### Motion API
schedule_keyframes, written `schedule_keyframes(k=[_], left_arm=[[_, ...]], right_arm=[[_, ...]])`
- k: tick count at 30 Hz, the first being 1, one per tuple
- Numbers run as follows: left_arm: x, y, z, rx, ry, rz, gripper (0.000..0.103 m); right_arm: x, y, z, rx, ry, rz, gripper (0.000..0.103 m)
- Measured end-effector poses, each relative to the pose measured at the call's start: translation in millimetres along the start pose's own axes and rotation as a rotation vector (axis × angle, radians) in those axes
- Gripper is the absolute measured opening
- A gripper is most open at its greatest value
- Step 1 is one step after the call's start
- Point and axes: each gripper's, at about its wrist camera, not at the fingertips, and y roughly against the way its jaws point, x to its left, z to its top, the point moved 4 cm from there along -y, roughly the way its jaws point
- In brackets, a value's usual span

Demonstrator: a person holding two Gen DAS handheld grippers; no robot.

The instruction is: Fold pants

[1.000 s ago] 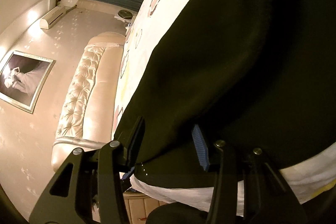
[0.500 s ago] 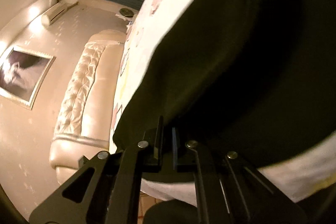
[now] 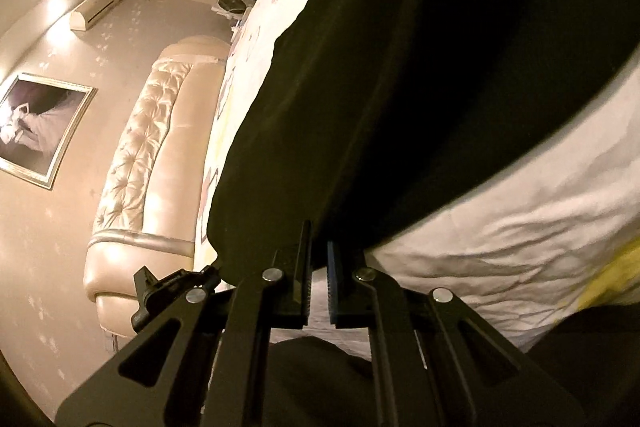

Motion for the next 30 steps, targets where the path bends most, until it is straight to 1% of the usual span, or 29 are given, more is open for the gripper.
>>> schedule_keyframes(k=[2, 4, 5, 8, 9, 10, 11, 13, 14, 15, 16, 17, 18, 19, 20, 21, 22, 23, 24, 27, 28, 30], left_arm=[[-1, 2, 0, 0.004, -0.009, 0.004, 0.012], [-5, 6, -1, 0.005, -0.025, 0.013, 0.013], [-6, 9, -2, 0.005, -0.034, 0.018, 0.013], [-15, 24, -8, -0.007, -0.080, 0.040, 0.013], [-20, 30, -10, -0.018, -0.107, 0.057, 0.013], [-23, 34, -12, -0.027, -0.129, 0.065, 0.014], [-27, 38, -13, -0.036, -0.152, 0.073, 0.016], [-38, 45, -16, -0.062, -0.203, 0.107, 0.021], [-43, 48, -16, -0.078, -0.222, 0.122, 0.029], [-50, 49, -17, -0.094, -0.245, 0.146, 0.037], [-55, 48, -17, -0.103, -0.260, 0.154, 0.039], [-61, 47, -17, -0.110, -0.273, 0.152, 0.041], [-69, 42, -17, -0.114, -0.293, 0.159, 0.042], [-75, 38, -17, -0.116, -0.302, 0.171, 0.043], [-78, 34, -17, -0.115, -0.304, 0.178, 0.048], [-83, 28, -18, -0.108, -0.299, 0.168, 0.049], [-86, 23, -20, -0.100, -0.292, 0.157, 0.050], [-89, 18, -20, -0.090, -0.283, 0.150, 0.052], [-90, 13, -22, -0.080, -0.271, 0.143, 0.055], [-89, 0, -25, -0.056, -0.240, 0.133, 0.057], [-87, -3, -26, -0.047, -0.233, 0.134, 0.057], [-81, -8, -27, -0.033, -0.221, 0.145, 0.058]], right_arm=[[3, 8, 2, 0.012, -0.010, -0.006, 0.009], [7, 26, 9, 0.009, 0.016, -0.021, 0.018], [12, 35, 14, 0.004, 0.036, -0.029, 0.021], [17, 78, 39, -0.021, 0.106, -0.054, 0.030], [16, 94, 49, -0.036, 0.125, -0.062, 0.037], [14, 117, 66, -0.066, 0.150, -0.076, 0.043], [10, 136, 82, -0.097, 0.173, -0.098, 0.046], [0, 172, 117, -0.180, 0.199, -0.194, 0.050], [-8, 189, 139, -0.220, 0.190, -0.243, 0.051], [-12, 199, 155, -0.246, 0.185, -0.266, 0.051], [-17, 211, 180, -0.282, 0.186, -0.314, 0.051], [-19, 215, 202, -0.296, 0.197, -0.365, 0.051], [-18, 215, 226, -0.308, 0.211, -0.406, 0.051], [-17, 212, 243, -0.312, 0.219, -0.432, 0.051], [-16, 206, 267, -0.314, 0.225, -0.487, 0.051], [-16, 195, 289, -0.288, 0.240, -0.545, 0.051], [-14, 183, 304, -0.267, 0.256, -0.581, 0.051], [-14, 171, 322, -0.256, 0.276, -0.630, 0.051], [-16, 154, 345, -0.234, 0.283, -0.696, 0.051], [-26, 118, 384, -0.192, 0.248, -0.785, 0.051], [-32, 104, 397, -0.173, 0.244, -0.837, 0.051], [-42, 80, 411, -0.149, 0.256, -0.935, 0.051]])
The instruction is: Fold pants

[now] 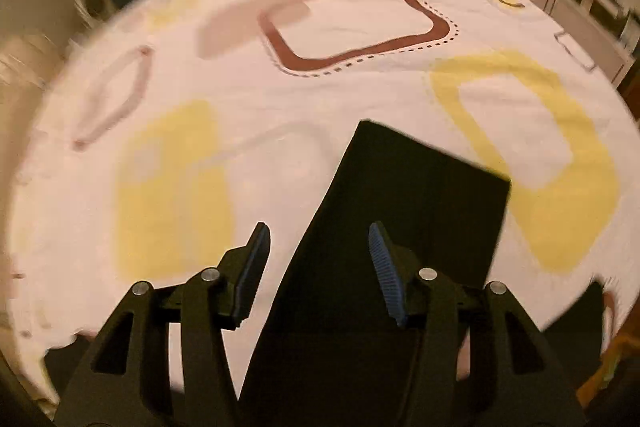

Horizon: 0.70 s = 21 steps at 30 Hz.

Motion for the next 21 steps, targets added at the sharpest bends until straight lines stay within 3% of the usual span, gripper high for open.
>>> schedule_keyframes(k=[3, 7, 9, 11, 17, 21], left_arm=[[7, -5, -3, 0.007, 0.009, 0.008, 0.058], [6, -4, -2, -0.002, 0.016, 0.011, 0.058], [4, -5, -2, -0.001, 0.013, 0.007, 0.063], [3, -5, -2, -0.005, -0.001, 0.017, 0.063], [2, -3, -5, -0.005, -0.021, 0.031, 0.064], [1, -2, -6, -0.005, -0.008, 0.029, 0.064]], right_arm=[[2, -31, 16, 0.055, -0.013, -0.098, 0.051], [-3, -53, 22, 0.112, -0.024, -0.135, 0.049], [-10, -51, 21, 0.107, -0.027, -0.146, 0.020], [-20, -41, 18, 0.091, -0.052, -0.082, 0.008], [-82, 54, -2, -0.155, -0.183, 0.197, 0.008], [-151, 116, -58, -0.323, -0.307, 0.358, 0.008]])
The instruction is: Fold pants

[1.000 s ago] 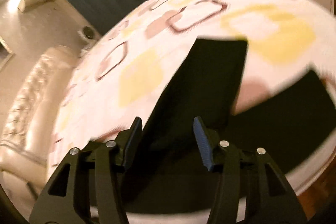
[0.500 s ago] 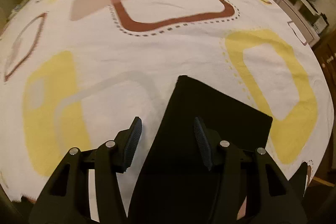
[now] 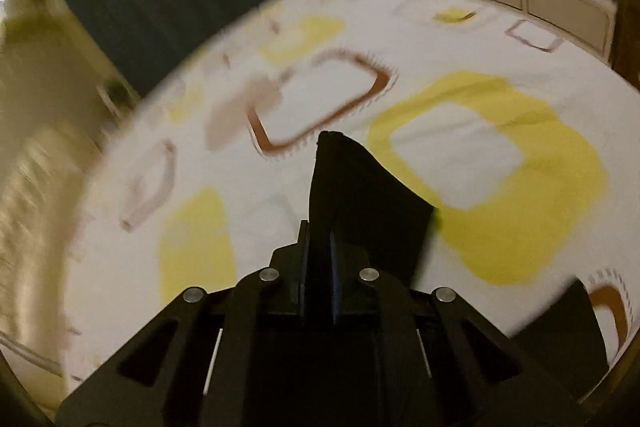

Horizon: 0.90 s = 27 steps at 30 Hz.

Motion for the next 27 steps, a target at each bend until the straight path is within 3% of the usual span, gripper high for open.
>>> schedule_keyframes(k=[5, 12, 16, 22, 27], left_arm=[[-5, 0, -3, -0.004, -0.020, 0.007, 0.064], [-7, 0, -5, -0.001, -0.022, 0.004, 0.064], [-6, 2, -5, -0.003, -0.022, 0.004, 0.064], [-6, 2, -6, -0.005, -0.026, 0.001, 0.064], [-7, 2, -5, -0.008, -0.041, 0.009, 0.064]], right_arm=[[-94, 73, -45, -0.134, -0.199, 0.058, 0.008], [-192, 74, -118, -0.114, -0.480, 0.055, 0.006], [-213, 66, -139, -0.118, -0.565, 0.065, 0.006], [-215, 63, -138, -0.119, -0.585, 0.082, 0.006], [-209, 67, -145, -0.128, -0.630, 0.162, 0.022]])
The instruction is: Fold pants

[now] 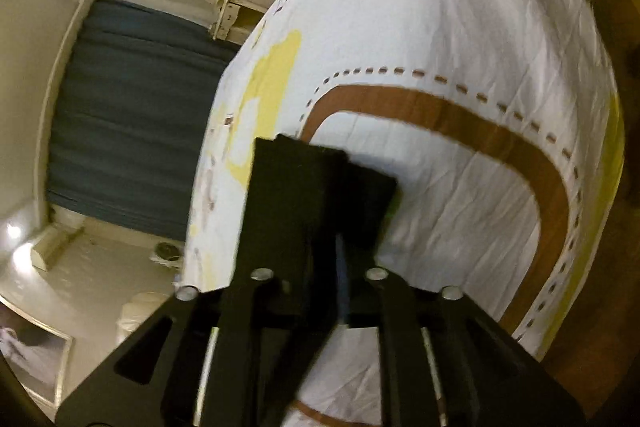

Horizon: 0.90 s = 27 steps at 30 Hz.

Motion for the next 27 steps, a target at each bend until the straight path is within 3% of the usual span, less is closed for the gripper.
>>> schedule_keyframes(k=[7, 23, 24, 25, 26, 27], left_arm=[[-2, -1, -2, 0.002, -0.013, 0.000, 0.064], [-17, 0, -9, -0.011, -0.077, 0.004, 0.066], [-20, 1, -10, -0.016, -0.088, 0.008, 0.071], [-22, 1, -11, -0.020, -0.096, 0.008, 0.073], [-23, 2, -12, -0.024, -0.102, 0.007, 0.073], [-25, 2, -13, -0.025, -0.109, 0.007, 0.073]], right_arm=[[31, -9, -52, 0.131, 0.067, 0.070, 0.036], [81, -52, -203, 0.501, 0.147, 0.197, 0.043], [84, -52, -207, 0.508, 0.159, 0.195, 0.042], [87, -53, -213, 0.521, 0.185, 0.187, 0.035], [90, -54, -219, 0.539, 0.210, 0.176, 0.027], [91, -53, -223, 0.555, 0.229, 0.167, 0.011]])
